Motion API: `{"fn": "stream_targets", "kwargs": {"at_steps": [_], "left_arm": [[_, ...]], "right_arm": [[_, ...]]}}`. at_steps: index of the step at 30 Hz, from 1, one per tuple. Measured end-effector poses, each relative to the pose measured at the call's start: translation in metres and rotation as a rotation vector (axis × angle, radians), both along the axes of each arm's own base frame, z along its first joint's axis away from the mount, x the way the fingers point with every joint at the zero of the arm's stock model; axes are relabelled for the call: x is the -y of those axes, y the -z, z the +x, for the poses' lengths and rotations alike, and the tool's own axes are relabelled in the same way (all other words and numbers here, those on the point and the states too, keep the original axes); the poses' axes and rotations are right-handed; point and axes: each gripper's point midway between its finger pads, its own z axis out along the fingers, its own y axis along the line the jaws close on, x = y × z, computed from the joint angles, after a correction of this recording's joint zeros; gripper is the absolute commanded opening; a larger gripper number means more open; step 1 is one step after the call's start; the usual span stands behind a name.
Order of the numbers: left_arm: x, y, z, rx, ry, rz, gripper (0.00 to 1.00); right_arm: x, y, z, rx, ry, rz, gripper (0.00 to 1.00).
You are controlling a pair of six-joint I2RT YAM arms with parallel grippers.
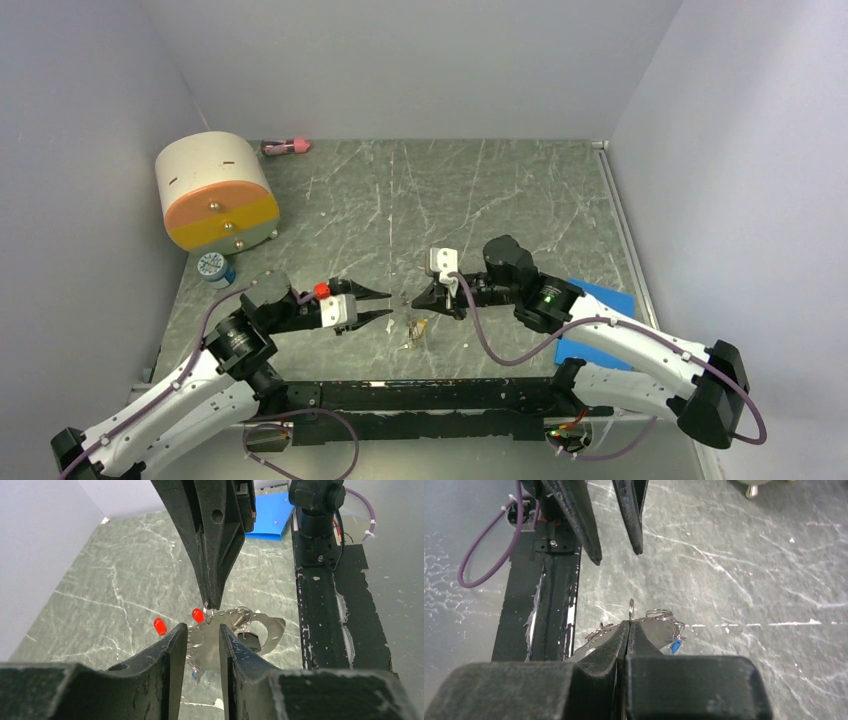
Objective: Put the keys on the keyring
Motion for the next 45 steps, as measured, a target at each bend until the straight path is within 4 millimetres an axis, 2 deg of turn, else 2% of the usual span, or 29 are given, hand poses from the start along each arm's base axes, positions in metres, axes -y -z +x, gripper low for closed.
{"fn": "stream_targets", "kwargs": {"at_steps": [4,10,19,30,37,45], "left_arm": [[0.005,0.011,0.005,-0.043,0.001,0.051,0.36],[0.010,0.030,0.011,-0.095,0.002,0.108,0.37],[0.013,0.042,0.018,-0.111,-0.019,0.146,0.39],[0.019,0.039,0.030,-0.083,-0.040,0.149,0.40],[0.025,0.045,0.027,-0.085,0.008,0.164,0.37],[0.028,0.046,0.026,-0.083,0.027,0.197,0.29]], "right_arm": [[0.001,0.005,0.006,-0.032,0.031,-0.071,0.00],[0.000,0.003,0.016,-0.061,0.061,-0.159,0.00],[0.001,0.007,0.019,-0.107,0.064,-0.263,0.00],[-0.001,0.031,0.019,-0.169,0.037,-0.379,0.00],[-0.005,0.030,0.022,-0.173,0.027,-0.389,0.00],[-0.006,0.030,0.023,-0.176,0.025,-0.399,0.00]]}}
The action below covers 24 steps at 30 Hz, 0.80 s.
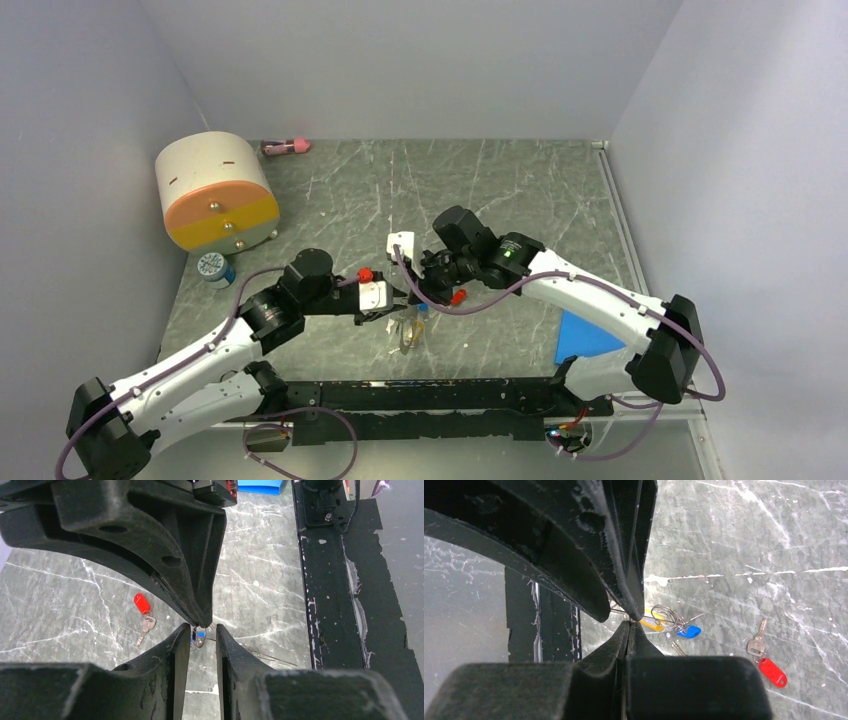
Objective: Put the keys on the keyring
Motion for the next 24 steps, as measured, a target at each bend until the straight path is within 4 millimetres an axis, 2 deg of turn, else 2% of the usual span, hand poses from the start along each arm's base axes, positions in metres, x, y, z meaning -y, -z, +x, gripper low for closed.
{"fn": "stream_targets", "kwargs": {"at_steps": [7,12,14,16,19,24], "left_arm": [[-0.0016,0.0051,0.0032,0.011,-0.009,0.035,0.18],[-0.0019,0.0069,0.0060,0.021,-0.016,0.057,0.03],[-0.0020,0.0062,0.0059,0.027,-0.014,0.061,0.02],[-0.0024,0.0062,0.0057,0.031,-0.012,0.067,0.03],[-0.0030,0.0065,0.0057,0.034,-0.012,0.073,0.20],[-0.0060,0.0090,0.0075,0.027,-0.033,0.092,0.31]], "right_arm": [[-0.0023,0.0036,0.0018,-0.012,-0.001,-0.017,0.00],[-0.0018,0.0041,0.0013,-0.018,-0.003,-0.026,0.00],[-0.0021,0.0033,0.0013,-0.016,-0.005,-0.028,0.00],[-0.0022,0.0030,0.0013,-0.016,-0.006,-0.029,0.00],[-0.0024,0.0032,0.0014,-0.016,-0.006,-0.029,0.00],[-0.0026,0.0017,0.0029,-0.007,-0.004,-0.029,0.00]]}}
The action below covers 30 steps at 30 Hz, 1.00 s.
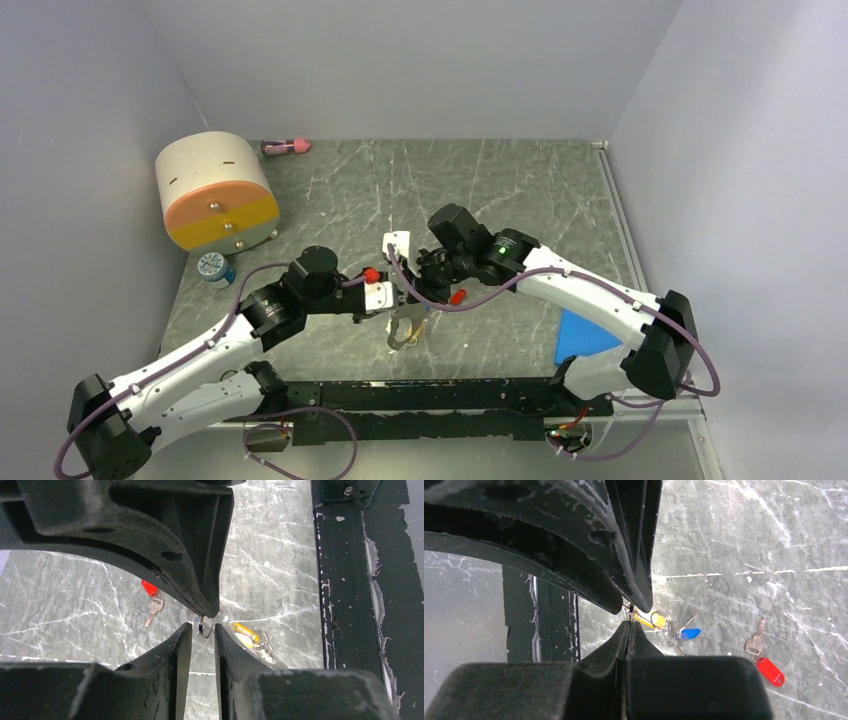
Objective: Put the keys on the keyring
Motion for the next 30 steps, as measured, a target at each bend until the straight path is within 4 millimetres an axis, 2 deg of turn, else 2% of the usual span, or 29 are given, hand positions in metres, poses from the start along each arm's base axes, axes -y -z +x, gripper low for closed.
{"fn": "stream_targets", "kwargs": {"at_steps": [5,21,30], "left_arm": [[-0.0052,-0.0016,0.0018,0.003,-0.032,0.004,0.35],[-0.0065,-0.0021,0.0018,-0.022,-0.031,0.047,0.32],[-0.0012,0.0036,0.0039,-0.035,-0.019,0.055,0.25]], "right_arm": [[-0.0001,-0.0002,0.0011,0.011,-0.005,0.000,0.00],[0.0012,-0.0039,0.0015,0.033,-0.029,-0.006,0.00],[0.0010,-0.0041,0.0012,0.032,-0.031,-0.005,0.00]]}}
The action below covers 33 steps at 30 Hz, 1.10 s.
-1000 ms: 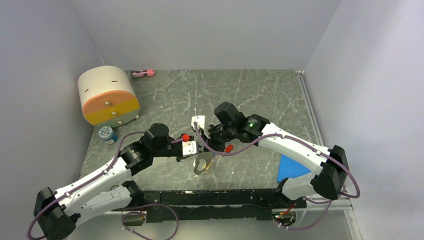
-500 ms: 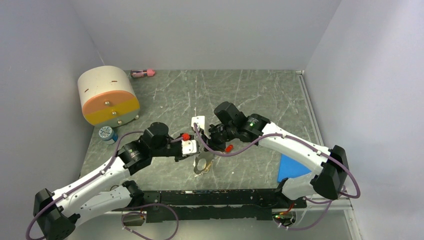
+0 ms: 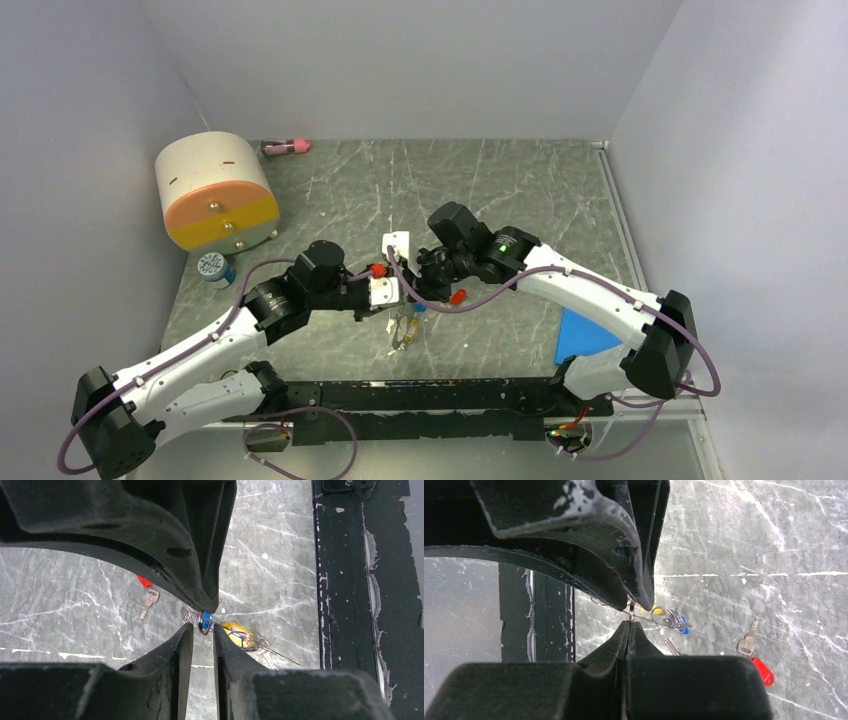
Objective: Put the keys on the keyring
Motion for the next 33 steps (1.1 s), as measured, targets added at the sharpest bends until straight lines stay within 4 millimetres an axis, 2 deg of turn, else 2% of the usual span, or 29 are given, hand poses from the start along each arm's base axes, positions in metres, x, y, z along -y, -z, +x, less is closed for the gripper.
{"fn": "stream_targets", "kwargs": {"at_steps": [4,7,12,13,15,16,17,20,25,29,33], "left_arm": [[0.002,-0.002,-0.001,0.003,0.008,-0.009,0.10],[0.003,-0.003,0.000,0.008,0.010,-0.016,0.03],[0.003,-0.004,0.000,0.009,0.011,-0.016,0.02],[0.003,-0.004,0.000,0.009,0.011,-0.016,0.03],[0.003,-0.003,0.000,0.006,0.006,-0.016,0.03],[0.003,-0.003,0.001,0.004,0.000,-0.017,0.03],[0.003,-0.003,0.001,0.000,-0.009,-0.020,0.02],[0.001,-0.002,0.002,-0.008,-0.039,-0.045,0.02],[-0.003,0.000,0.000,-0.010,-0.088,-0.131,0.03],[-0.005,-0.001,-0.004,0.002,-0.099,-0.215,0.03],[-0.004,-0.004,-0.010,0.020,-0.075,-0.274,0.03]], "right_arm": [[0.000,0.000,0.000,0.000,0.000,0.000,0.00],[0.000,0.000,-0.001,-0.003,-0.003,0.002,0.00],[0.000,0.000,-0.001,-0.004,-0.004,0.003,0.00],[0.000,0.000,-0.001,-0.004,-0.003,0.003,0.04],[0.000,0.000,0.001,-0.004,0.010,0.000,0.29],[0.000,0.000,0.002,-0.001,0.023,0.000,0.44],[-0.001,0.000,0.006,0.010,0.042,0.006,0.54],[0.001,0.001,0.016,0.043,0.106,0.034,0.72],[0.019,-0.012,0.026,0.093,0.207,0.151,0.88],[0.037,-0.033,0.032,0.129,0.274,0.294,0.92],[0.047,-0.046,0.028,0.131,0.281,0.428,0.95]]}}
